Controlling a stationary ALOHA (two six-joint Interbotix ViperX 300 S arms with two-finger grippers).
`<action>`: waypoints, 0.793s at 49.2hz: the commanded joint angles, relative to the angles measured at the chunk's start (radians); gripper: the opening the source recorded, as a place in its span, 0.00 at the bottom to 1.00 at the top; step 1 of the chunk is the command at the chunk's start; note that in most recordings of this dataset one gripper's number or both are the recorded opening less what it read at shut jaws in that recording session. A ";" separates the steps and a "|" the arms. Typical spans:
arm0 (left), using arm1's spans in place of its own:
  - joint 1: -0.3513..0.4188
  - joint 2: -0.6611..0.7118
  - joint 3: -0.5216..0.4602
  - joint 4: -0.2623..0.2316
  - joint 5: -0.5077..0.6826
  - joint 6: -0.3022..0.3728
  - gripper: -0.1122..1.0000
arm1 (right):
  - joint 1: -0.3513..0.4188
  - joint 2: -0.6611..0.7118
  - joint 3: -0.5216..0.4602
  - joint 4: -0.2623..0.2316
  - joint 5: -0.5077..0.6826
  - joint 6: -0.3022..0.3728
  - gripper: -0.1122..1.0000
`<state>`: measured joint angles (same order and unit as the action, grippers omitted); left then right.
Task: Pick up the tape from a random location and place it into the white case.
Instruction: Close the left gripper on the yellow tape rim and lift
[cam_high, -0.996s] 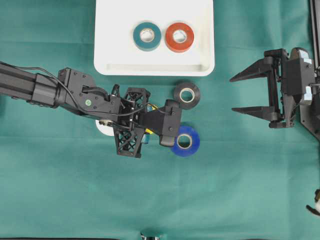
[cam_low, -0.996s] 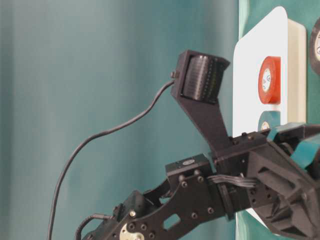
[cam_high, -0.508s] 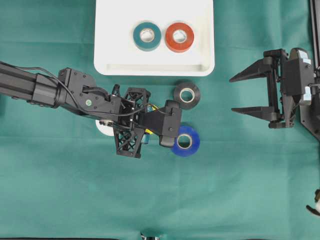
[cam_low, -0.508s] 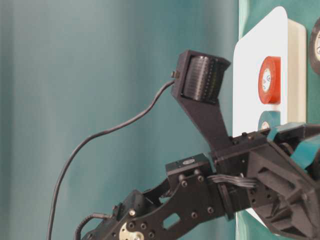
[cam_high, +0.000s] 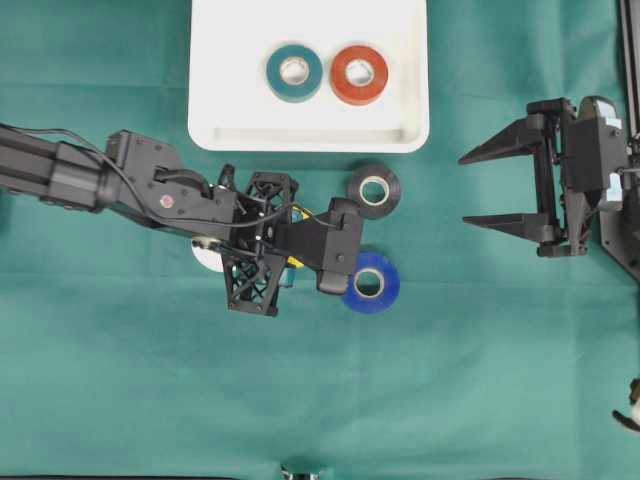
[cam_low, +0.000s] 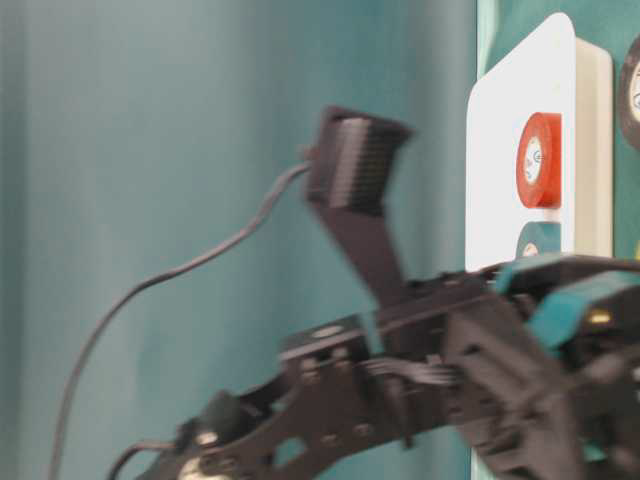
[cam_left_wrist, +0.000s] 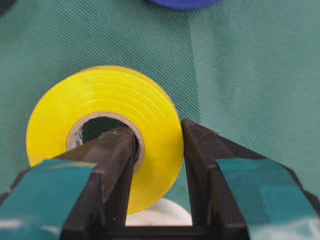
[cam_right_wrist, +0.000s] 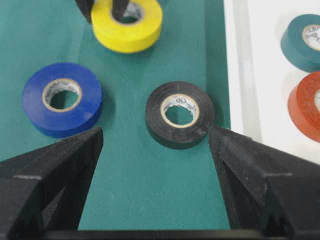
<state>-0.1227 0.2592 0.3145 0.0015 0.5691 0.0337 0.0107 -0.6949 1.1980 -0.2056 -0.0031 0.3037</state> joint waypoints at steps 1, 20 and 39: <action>-0.003 -0.075 -0.026 -0.002 0.014 -0.002 0.32 | -0.002 0.000 -0.023 -0.002 -0.011 0.000 0.84; -0.002 -0.206 -0.057 0.000 0.094 0.002 0.32 | -0.002 0.000 -0.025 -0.002 -0.009 0.000 0.84; 0.009 -0.279 -0.155 0.006 0.262 0.005 0.32 | -0.002 0.000 -0.023 -0.002 -0.006 0.000 0.84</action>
<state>-0.1166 0.0353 0.1994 0.0031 0.8207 0.0353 0.0107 -0.6949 1.1996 -0.2056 -0.0046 0.3037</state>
